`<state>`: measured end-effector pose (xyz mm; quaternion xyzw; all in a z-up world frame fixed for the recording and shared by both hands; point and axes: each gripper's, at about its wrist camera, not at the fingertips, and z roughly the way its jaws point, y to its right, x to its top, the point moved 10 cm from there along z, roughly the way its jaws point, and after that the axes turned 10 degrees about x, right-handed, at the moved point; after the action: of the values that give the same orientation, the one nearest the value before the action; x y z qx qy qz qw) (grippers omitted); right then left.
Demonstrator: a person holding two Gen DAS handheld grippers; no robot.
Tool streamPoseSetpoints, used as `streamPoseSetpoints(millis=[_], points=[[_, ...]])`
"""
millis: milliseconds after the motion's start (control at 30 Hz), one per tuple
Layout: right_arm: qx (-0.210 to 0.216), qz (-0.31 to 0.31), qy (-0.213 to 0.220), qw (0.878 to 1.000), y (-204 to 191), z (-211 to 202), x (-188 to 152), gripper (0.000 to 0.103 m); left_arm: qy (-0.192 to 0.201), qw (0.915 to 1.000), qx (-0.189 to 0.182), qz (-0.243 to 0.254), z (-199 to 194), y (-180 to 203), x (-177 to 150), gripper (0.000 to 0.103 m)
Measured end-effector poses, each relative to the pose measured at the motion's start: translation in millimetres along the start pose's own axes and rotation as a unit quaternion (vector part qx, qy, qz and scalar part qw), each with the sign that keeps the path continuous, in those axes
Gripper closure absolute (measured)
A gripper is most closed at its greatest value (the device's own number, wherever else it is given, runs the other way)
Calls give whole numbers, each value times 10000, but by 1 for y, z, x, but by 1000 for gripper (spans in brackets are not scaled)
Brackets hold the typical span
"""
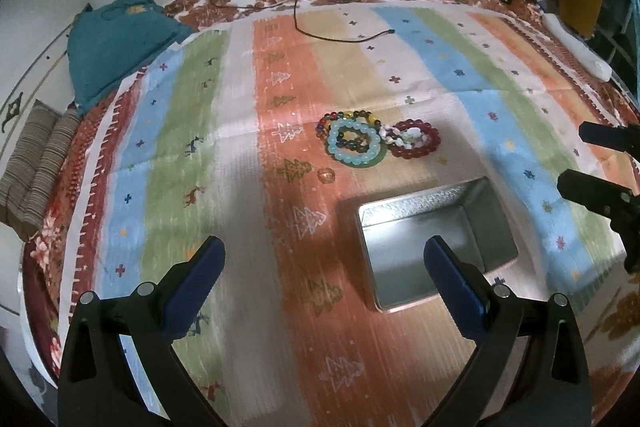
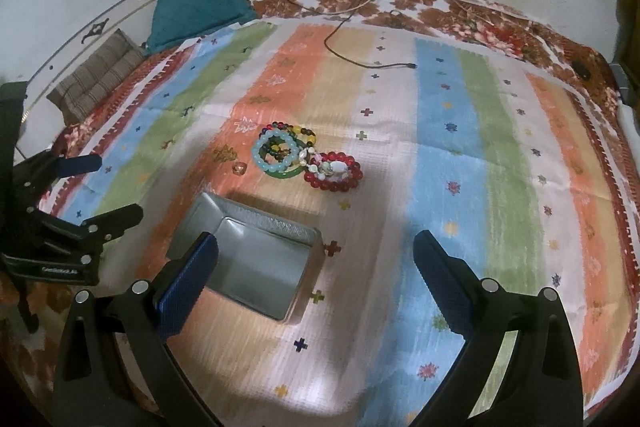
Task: Organize jewelry
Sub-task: 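Move both tools toward the cluster of bead bracelets beside the silver tin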
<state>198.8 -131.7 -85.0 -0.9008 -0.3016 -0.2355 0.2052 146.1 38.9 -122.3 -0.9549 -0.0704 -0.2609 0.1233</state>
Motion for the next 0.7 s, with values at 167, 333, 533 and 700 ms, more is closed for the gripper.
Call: streamPoseSetpoints(millis=[167, 333, 533, 700], points=[[6, 66, -114, 9999, 6, 13, 7, 4, -74, 10000, -27, -17, 12, 0, 9, 6], [34, 172, -204, 9996, 12, 27, 13, 4, -152, 9998, -98, 7, 23, 1, 16, 6], [30, 230, -306, 9993, 18, 41, 19, 4, -199, 9998, -20, -60, 33, -5, 23, 6], [34, 214, -389, 9990, 18, 51, 23, 4, -230, 9996, 0, -170, 41, -10, 30, 7]])
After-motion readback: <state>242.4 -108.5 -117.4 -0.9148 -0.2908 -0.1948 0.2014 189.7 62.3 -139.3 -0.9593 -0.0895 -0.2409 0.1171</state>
